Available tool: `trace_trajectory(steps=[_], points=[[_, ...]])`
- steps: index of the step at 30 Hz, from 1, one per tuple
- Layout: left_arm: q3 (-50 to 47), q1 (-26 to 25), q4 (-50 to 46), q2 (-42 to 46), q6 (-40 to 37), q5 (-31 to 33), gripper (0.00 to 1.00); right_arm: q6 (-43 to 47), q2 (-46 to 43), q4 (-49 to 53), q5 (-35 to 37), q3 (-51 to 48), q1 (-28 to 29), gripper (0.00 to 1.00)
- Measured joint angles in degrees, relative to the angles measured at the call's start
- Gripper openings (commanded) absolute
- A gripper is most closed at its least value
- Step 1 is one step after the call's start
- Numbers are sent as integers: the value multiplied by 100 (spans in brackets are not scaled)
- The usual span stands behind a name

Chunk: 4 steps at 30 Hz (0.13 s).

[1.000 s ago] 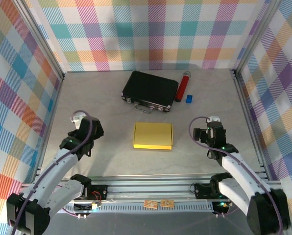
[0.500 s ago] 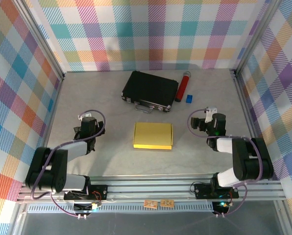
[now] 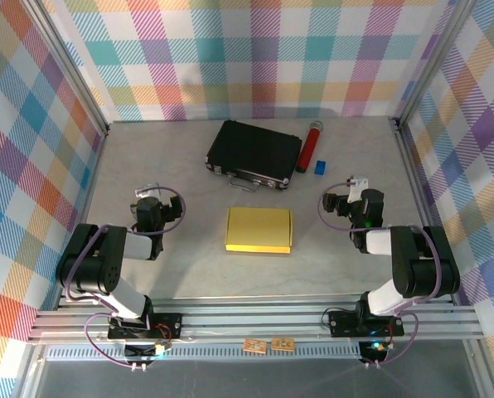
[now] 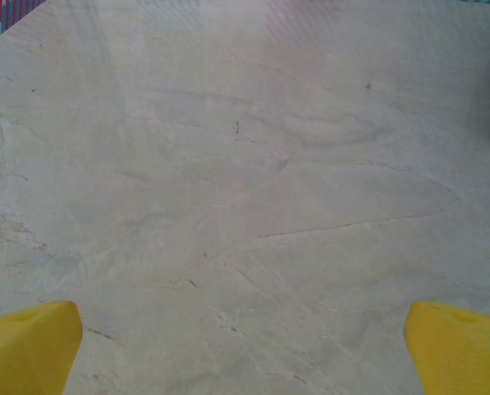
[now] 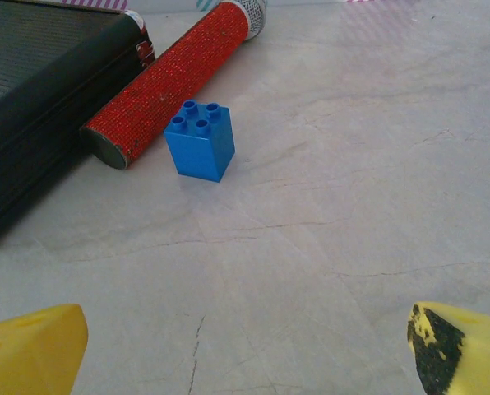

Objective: Fold the paper box

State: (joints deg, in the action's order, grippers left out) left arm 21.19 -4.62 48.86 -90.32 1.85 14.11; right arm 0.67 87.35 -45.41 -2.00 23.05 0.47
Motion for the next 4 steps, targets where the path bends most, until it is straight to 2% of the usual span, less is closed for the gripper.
trace_trajectory(steps=[4], points=[[0, 0, 81, 0, 0, -7, 100, 0, 0, 4, -2, 0, -7, 99]])
